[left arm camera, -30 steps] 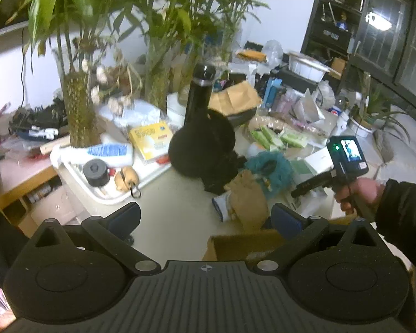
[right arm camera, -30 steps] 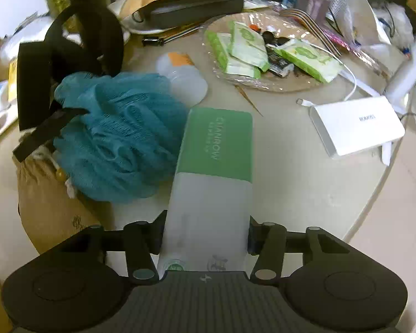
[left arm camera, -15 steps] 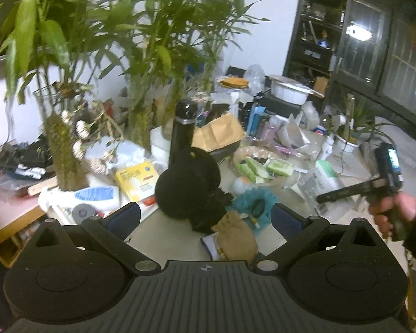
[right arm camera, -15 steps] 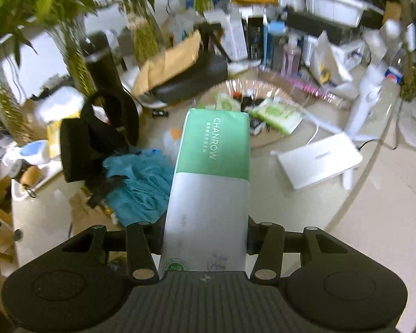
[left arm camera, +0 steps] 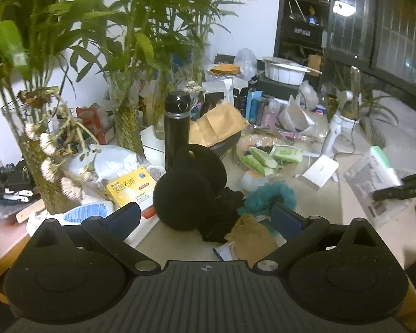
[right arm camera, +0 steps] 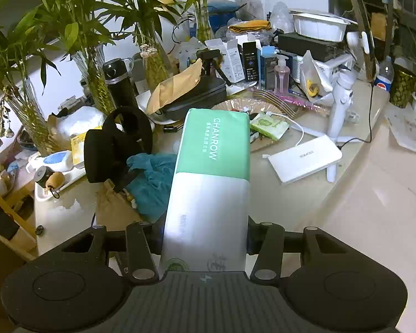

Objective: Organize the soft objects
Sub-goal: 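Lift the tissue pack with the right gripper while the left gripper grasps the black earmuff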

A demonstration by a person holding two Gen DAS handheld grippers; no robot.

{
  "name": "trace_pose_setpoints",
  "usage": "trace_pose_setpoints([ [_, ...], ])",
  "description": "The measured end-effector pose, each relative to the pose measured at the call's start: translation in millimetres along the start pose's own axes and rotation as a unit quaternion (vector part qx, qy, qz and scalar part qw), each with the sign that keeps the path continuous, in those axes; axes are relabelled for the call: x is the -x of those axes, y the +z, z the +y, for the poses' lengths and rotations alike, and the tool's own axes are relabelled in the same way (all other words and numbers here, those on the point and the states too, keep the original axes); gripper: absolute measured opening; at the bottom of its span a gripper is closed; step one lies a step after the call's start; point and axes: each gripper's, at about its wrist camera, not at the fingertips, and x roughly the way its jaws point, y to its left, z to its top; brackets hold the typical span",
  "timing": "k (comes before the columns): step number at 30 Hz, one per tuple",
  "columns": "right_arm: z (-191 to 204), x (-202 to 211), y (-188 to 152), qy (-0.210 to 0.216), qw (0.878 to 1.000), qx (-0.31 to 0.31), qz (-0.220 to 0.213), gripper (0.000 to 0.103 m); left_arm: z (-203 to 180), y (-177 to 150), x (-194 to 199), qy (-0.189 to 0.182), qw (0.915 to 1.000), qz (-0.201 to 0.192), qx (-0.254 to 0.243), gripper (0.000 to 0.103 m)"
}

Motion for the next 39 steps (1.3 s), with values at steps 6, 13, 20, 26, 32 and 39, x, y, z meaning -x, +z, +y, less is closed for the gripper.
trace_pose_setpoints([
  [6, 5.6, -3.3, -12.8, 0.007, 1.0, 0.013, 0.009, 0.052, 2.0, 10.7, -33.5, -0.007, 0.9998, 0.016, -0.013, 0.103],
  [13, 10.8, -7.1, -20.2, 0.016, 1.0, 0.011, 0.009, 0.052, 7.6, 17.9, -86.2, -0.019, 0.9985, 0.047, -0.023, 0.089],
  [20, 6.6, -13.2, -28.3, 0.021, 1.0, 0.005, 0.013, 0.052, 0.9, 18.7, -146.8, -0.018, 0.9933, 0.092, -0.068, 0.089],
  [26, 1.9, -15.6, -36.5, 0.021, 1.0, -0.006, 0.017, 0.052, 3.9, 18.7, -196.5, -0.004, 0.9887, 0.135, -0.066, 0.086],
  [32, -7.0, -18.5, -40.8, 0.037, 0.999, -0.032, 0.022, 0.052, 5.1, 11.5, -231.1, 0.023, 0.9831, 0.171, -0.06, 0.061],
  [39, -8.3, -16.1, -41.0, 0.035, 0.999, -0.033, 0.02, 0.052, 5.2, 10.7, -231.7, 0.021, 0.9843, 0.168, -0.051, 0.038],
])
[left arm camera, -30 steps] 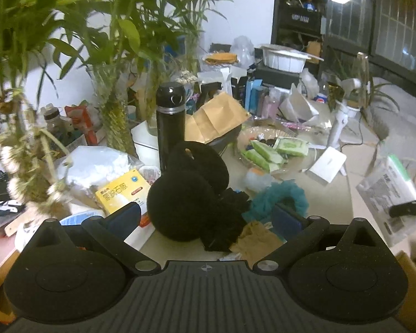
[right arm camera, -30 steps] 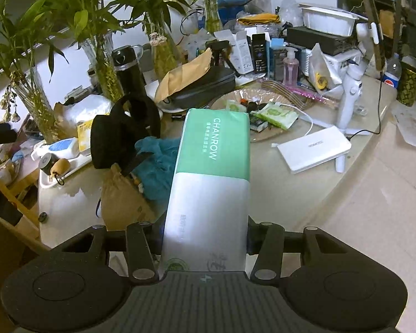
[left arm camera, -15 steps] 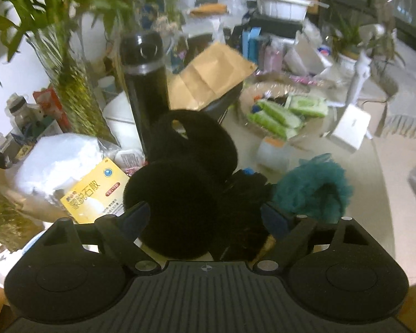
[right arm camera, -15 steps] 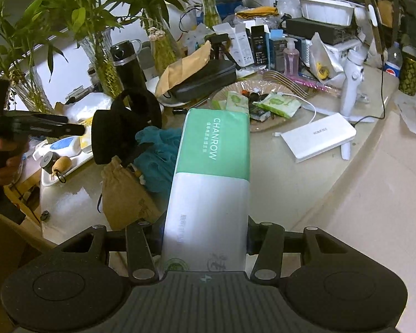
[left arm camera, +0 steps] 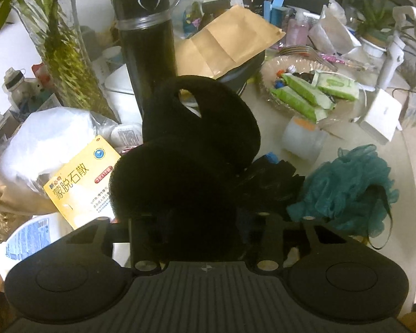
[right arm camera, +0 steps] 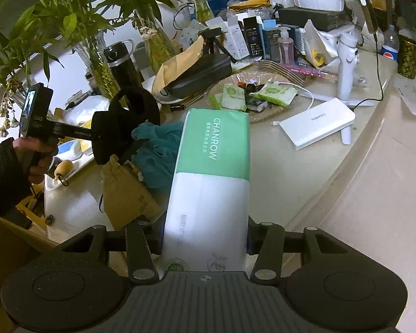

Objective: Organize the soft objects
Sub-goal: 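Lift the tissue pack with the right gripper while the left gripper grasps the black earmuff, then carry the tissue pack with the right gripper and lower it into the cardboard box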

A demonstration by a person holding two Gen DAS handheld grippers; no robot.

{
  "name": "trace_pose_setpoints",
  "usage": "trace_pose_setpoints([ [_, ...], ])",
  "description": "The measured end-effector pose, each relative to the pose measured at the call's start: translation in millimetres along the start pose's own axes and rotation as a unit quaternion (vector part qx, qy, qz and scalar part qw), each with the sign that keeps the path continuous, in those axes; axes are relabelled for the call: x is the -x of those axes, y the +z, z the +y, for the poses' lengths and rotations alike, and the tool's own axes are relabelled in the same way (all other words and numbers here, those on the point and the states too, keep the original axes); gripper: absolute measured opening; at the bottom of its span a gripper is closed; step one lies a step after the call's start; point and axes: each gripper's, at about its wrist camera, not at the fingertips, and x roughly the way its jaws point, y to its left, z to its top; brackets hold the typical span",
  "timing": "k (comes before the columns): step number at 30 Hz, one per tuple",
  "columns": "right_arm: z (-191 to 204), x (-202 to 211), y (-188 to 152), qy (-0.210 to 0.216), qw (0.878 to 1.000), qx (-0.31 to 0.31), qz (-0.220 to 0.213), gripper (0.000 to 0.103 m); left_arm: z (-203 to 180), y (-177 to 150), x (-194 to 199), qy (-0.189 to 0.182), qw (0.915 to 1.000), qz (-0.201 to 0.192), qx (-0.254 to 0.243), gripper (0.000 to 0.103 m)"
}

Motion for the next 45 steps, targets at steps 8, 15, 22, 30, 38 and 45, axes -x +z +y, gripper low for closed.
trace_pose_setpoints([
  [8, 6.8, 8.5, 5.1, 0.004, 1.0, 0.006, -0.014, 0.052, -2.0, -7.1, 19.2, 0.009, 0.9996, -0.015, -0.022, 0.017],
  [15, 13.5, 17.6, 6.9, 0.014, 1.0, 0.005, -0.024, 0.052, 4.1, -19.6, 41.5, 0.005, 0.9992, -0.033, -0.021, 0.014],
  [22, 22.6, 30.1, 11.5, 0.011, 0.999, 0.014, -0.036, 0.052, 5.3, -30.3, 80.5, -0.004, 0.9977, -0.065, -0.019, 0.013],
  [30, 36.0, 58.1, 14.6, 0.01, 0.998, 0.024, -0.057, 0.052, -0.7, -43.7, 149.0, -0.031, 0.9924, -0.118, -0.014, 0.013],
  [38, 52.7, 80.6, 12.9, 0.028, 0.997, 0.024, -0.069, 0.052, -19.1, -57.7, 209.8, -0.062, 0.9846, -0.163, -0.014, 0.013],
  [45, 67.2, 99.6, 16.2, 0.053, 0.996, 0.021, -0.073, 0.052, -31.5, -69.0, 247.9, -0.088, 0.9772, -0.194, -0.003, 0.013],
])
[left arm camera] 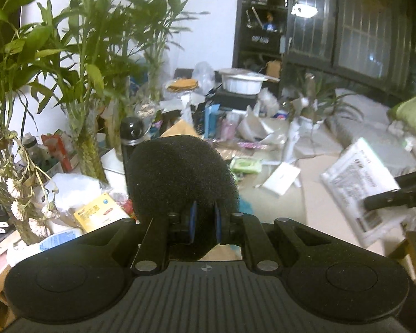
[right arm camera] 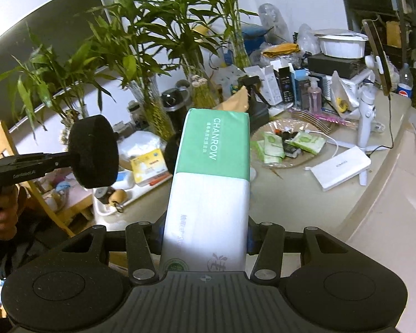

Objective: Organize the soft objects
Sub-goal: 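Carry the tissue pack with the right gripper and lower it into the cardboard box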

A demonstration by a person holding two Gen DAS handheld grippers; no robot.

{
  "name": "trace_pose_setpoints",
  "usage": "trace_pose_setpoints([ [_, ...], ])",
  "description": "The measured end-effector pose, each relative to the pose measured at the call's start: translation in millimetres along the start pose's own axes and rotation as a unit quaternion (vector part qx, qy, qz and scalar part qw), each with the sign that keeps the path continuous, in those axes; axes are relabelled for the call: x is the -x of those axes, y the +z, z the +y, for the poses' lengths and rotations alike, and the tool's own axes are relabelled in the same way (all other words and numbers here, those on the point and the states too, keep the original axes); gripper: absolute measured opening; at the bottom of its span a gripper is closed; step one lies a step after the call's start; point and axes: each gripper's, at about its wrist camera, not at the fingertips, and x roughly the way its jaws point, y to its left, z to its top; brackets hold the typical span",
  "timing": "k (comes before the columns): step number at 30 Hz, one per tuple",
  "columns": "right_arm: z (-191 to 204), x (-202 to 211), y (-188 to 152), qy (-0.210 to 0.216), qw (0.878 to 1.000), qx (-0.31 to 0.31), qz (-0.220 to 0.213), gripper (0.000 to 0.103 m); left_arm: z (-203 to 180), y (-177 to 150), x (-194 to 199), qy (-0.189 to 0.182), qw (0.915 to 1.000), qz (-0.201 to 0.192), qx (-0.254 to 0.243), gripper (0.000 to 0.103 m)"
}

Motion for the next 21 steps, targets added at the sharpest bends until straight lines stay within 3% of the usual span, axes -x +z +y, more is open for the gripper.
trace_pose_setpoints([
  [12, 19.4, 19.4, 11.2, 0.022, 1.0, 0.01, -0.011, 0.052, -19.9, 9.0, 36.4, -0.02, 0.9994, -0.028, 0.001, 0.014],
  [21, 31.8, 30.0, -4.7, 0.038, 0.999, 0.012, -0.011, 0.052, -24.1, 0.4, 72.0, -0.039, 0.9985, -0.023, 0.032, 0.014],
])
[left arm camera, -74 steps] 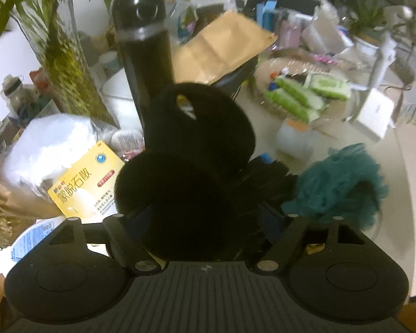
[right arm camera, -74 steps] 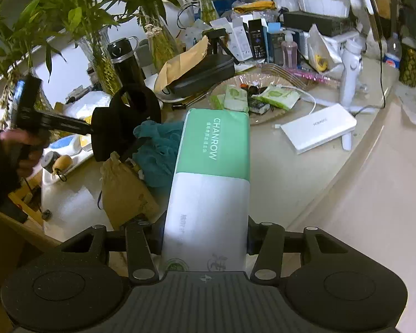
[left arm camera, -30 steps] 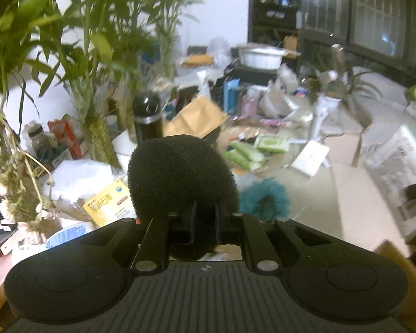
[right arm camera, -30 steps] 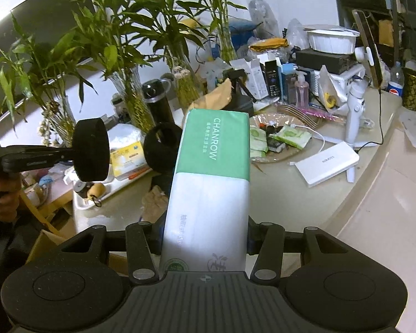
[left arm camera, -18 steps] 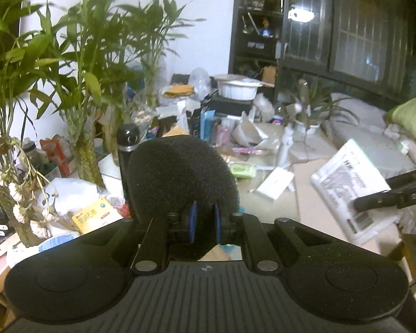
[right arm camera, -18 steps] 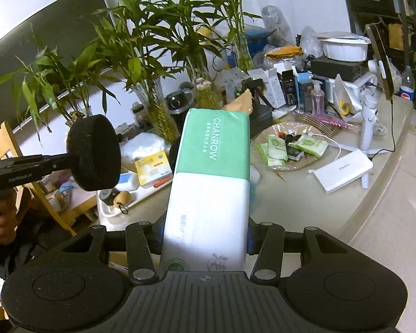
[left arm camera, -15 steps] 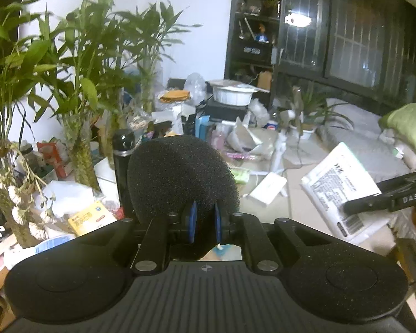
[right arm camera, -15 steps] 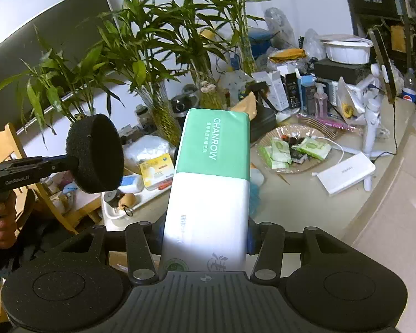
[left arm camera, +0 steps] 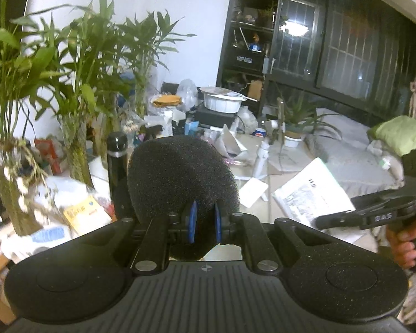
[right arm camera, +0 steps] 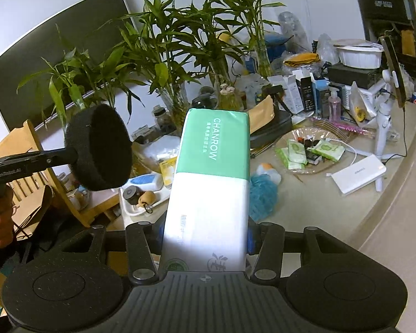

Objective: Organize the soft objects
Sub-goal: 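Carry the tissue pack with the right gripper and lower it into the cardboard box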

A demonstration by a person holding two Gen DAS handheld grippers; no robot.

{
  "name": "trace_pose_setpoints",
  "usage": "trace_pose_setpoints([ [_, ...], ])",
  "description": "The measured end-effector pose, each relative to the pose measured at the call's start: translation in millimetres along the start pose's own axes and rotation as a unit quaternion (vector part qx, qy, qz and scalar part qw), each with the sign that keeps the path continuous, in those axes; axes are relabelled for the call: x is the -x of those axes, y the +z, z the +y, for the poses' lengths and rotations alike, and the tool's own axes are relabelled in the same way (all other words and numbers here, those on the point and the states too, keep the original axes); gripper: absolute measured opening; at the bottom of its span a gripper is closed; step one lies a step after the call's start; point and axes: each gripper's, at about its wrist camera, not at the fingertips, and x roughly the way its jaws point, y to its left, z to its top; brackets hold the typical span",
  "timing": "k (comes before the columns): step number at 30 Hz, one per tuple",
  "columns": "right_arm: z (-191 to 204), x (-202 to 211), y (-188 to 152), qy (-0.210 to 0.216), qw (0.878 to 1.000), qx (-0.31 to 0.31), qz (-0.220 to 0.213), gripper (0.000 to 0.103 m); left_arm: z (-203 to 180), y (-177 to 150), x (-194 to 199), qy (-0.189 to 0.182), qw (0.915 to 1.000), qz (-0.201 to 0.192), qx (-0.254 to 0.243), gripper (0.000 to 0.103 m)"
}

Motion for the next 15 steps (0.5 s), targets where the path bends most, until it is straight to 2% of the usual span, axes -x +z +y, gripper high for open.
trace_pose_setpoints([
  [7, 13.1, 10.3, -12.7, 0.002, 1.0, 0.002, 0.007, 0.052, -12.8, -14.2, 26.2, -0.019, 0.9998, 0.012, 0.0, 0.014],
  [15, 19.2, 10.2, -33.5, 0.012, 0.999, 0.001, 0.033, 0.052, -28.4, -47.3, 32.8, -0.036, 0.9985, 0.04, -0.014, 0.014],
])
